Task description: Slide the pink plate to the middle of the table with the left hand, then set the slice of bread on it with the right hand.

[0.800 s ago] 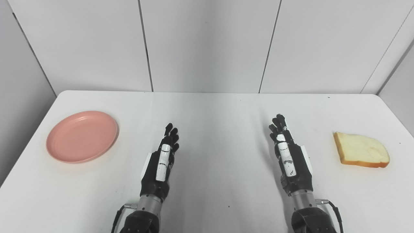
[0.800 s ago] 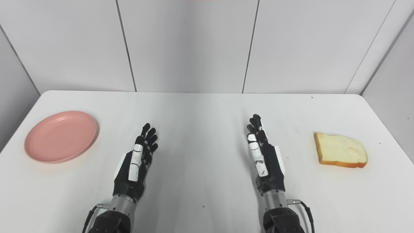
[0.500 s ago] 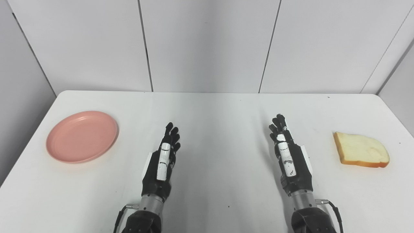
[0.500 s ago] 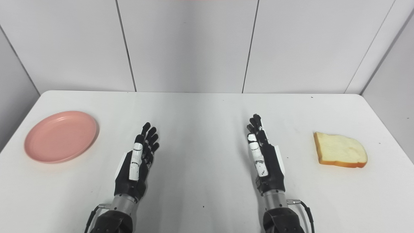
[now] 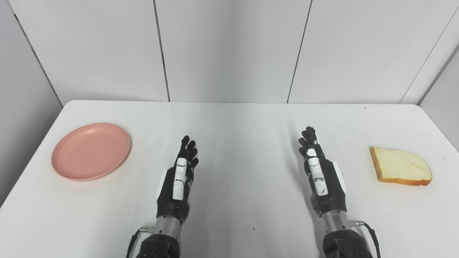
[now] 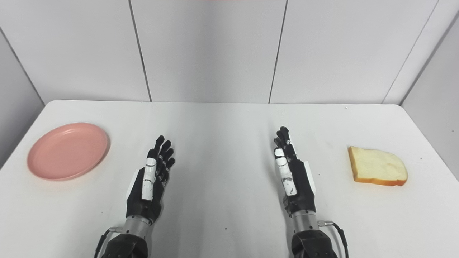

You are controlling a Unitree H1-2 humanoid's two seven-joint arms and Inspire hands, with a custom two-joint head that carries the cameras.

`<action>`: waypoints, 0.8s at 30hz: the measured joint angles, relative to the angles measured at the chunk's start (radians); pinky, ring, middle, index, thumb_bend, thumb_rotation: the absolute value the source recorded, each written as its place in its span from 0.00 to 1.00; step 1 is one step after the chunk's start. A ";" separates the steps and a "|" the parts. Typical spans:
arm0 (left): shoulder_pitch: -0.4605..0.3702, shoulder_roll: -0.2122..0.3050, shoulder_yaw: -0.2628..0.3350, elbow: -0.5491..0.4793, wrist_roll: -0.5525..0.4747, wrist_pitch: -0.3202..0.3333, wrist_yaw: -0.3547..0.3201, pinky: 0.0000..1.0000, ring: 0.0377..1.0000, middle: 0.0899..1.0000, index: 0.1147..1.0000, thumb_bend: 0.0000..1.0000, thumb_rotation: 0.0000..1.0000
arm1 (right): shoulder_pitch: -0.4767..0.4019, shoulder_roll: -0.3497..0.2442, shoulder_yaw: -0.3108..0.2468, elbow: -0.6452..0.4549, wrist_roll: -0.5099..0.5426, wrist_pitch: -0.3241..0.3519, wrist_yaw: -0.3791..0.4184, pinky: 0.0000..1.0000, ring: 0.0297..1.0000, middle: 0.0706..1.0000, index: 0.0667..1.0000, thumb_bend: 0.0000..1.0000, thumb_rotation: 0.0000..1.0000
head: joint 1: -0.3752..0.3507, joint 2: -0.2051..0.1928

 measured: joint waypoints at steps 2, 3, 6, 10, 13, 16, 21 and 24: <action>0.000 0.000 -0.010 0.016 0.017 -0.012 0.001 1.00 1.00 1.00 1.00 0.60 1.00 | 0.000 -0.011 -0.001 0.008 0.010 0.000 0.016 1.00 1.00 1.00 1.00 0.64 0.90 | 0.011 -0.003; -0.001 0.000 -0.018 0.032 0.024 -0.026 0.001 1.00 1.00 1.00 1.00 0.60 1.00 | 0.000 -0.021 -0.005 0.016 0.019 -0.001 0.027 1.00 1.00 1.00 1.00 0.65 0.90 | 0.095 -0.029; -0.012 -0.003 -0.035 0.078 0.062 -0.083 0.016 1.00 1.00 1.00 1.00 0.64 1.00 | 0.000 -0.046 -0.031 0.050 0.053 -0.010 0.049 1.00 1.00 0.99 1.00 0.65 0.88 | 0.161 -0.060; -0.049 -0.006 -0.030 0.115 0.073 -0.104 0.031 1.00 1.00 1.00 1.00 0.67 1.00 | 0.000 -0.064 -0.056 0.074 0.086 -0.012 0.063 1.00 1.00 1.00 1.00 0.67 0.88 | 0.211 -0.083; -0.063 -0.005 -0.007 0.107 0.039 -0.097 0.025 1.00 1.00 1.00 1.00 0.70 1.00 | 0.002 -0.068 -0.065 0.074 0.099 -0.012 0.071 1.00 1.00 1.00 1.00 0.67 0.88 | 0.229 -0.092; -0.085 -0.003 0.024 0.106 0.038 -0.088 0.042 1.00 1.00 1.00 1.00 0.71 1.00 | 0.002 -0.070 -0.067 0.070 0.108 -0.011 0.075 1.00 1.00 1.00 1.00 0.66 0.88 | 0.264 -0.101; -0.125 0.003 0.081 0.095 0.004 -0.084 0.052 1.00 1.00 1.00 1.00 0.70 1.00 | 0.002 -0.073 -0.070 0.066 0.118 -0.011 0.087 1.00 1.00 1.00 1.00 0.65 0.89 | 0.290 -0.114; -0.147 0.003 0.105 0.085 -0.003 -0.085 0.064 1.00 1.00 1.00 1.00 0.70 1.00 | 0.002 -0.077 -0.078 0.070 0.127 -0.011 0.092 1.00 1.00 1.00 1.00 0.64 0.89 | 0.300 -0.115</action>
